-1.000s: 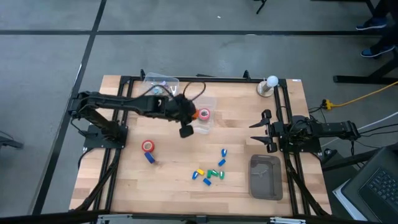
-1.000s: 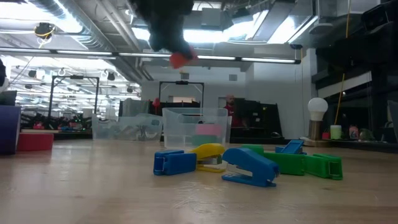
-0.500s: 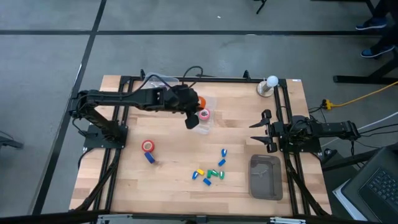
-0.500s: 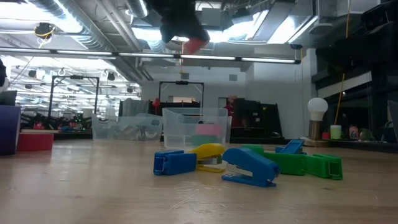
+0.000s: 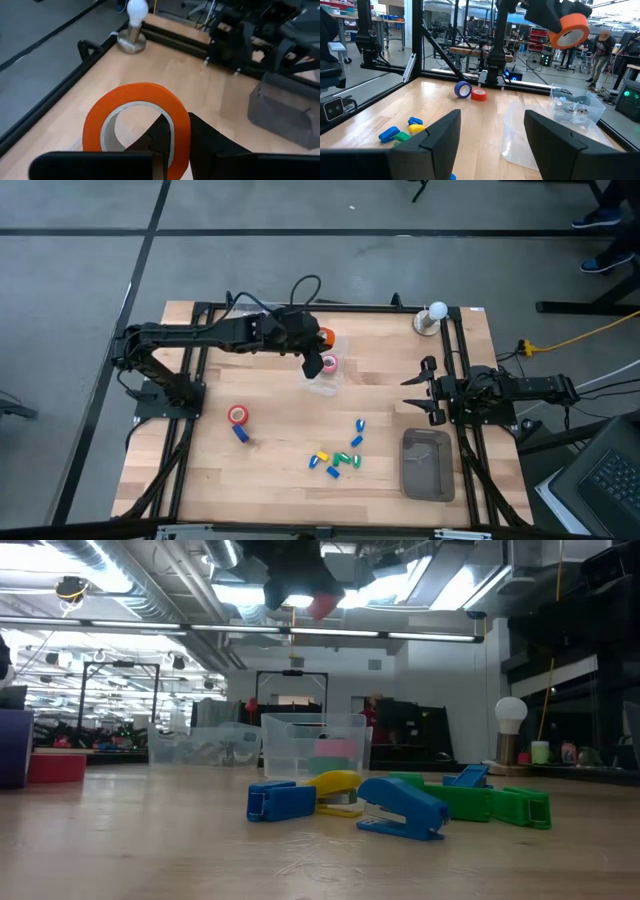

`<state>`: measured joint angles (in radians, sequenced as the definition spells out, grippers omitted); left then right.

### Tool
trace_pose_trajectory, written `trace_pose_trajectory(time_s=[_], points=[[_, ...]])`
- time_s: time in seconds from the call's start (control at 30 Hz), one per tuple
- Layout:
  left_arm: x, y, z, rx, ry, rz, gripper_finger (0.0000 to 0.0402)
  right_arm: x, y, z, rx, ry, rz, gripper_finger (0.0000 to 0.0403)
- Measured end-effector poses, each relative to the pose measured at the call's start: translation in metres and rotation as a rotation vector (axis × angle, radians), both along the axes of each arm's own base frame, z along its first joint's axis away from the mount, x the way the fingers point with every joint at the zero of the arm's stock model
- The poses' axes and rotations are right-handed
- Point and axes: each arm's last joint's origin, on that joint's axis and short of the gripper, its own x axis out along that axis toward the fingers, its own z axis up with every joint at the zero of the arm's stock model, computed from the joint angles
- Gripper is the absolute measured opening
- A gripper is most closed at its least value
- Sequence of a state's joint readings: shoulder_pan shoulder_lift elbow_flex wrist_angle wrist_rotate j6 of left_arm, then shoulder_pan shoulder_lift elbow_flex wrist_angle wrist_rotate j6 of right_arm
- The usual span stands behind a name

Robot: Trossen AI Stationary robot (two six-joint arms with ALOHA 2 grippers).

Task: Pick and place Stapler, Stapler remover, tape
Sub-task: Put the orange tape into the bottom transparent bin

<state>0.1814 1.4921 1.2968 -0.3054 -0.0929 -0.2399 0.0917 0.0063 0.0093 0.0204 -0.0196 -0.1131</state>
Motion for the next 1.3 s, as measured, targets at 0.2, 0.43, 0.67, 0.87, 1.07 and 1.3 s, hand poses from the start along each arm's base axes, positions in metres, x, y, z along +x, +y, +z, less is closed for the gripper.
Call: trace_pose_trajectory(time_s=[0.2,0.43,0.67,0.87,1.07,1.3], points=[[0.005,0.000,0.004,-0.002,-0.048,-0.018,0.0038,0.000,0.000,0.000,0.000,0.000,0.000,0.0225],[0.038,-0.002,0.018,0.060,-0.050,-0.121,0.0040,0.000,0.000,0.000,0.000,0.000,0.000,0.0225],[0.071,0.010,0.006,0.087,0.142,-0.152,0.0041,0.000,0.000,0.000,0.000,-0.001,0.000,0.0225],[0.089,0.025,-0.028,0.027,0.330,-0.165,0.0042,0.000,0.000,0.000,0.000,-0.001,0.000,0.0225],[0.089,0.036,-0.068,-0.059,0.539,-0.167,0.0044,0.000,0.000,0.000,0.000,0.000,0.000,0.0225],[0.086,0.041,-0.096,-0.095,0.661,-0.169,0.0044,0.000,0.000,0.000,0.000,-0.001,0.000,0.0225]])
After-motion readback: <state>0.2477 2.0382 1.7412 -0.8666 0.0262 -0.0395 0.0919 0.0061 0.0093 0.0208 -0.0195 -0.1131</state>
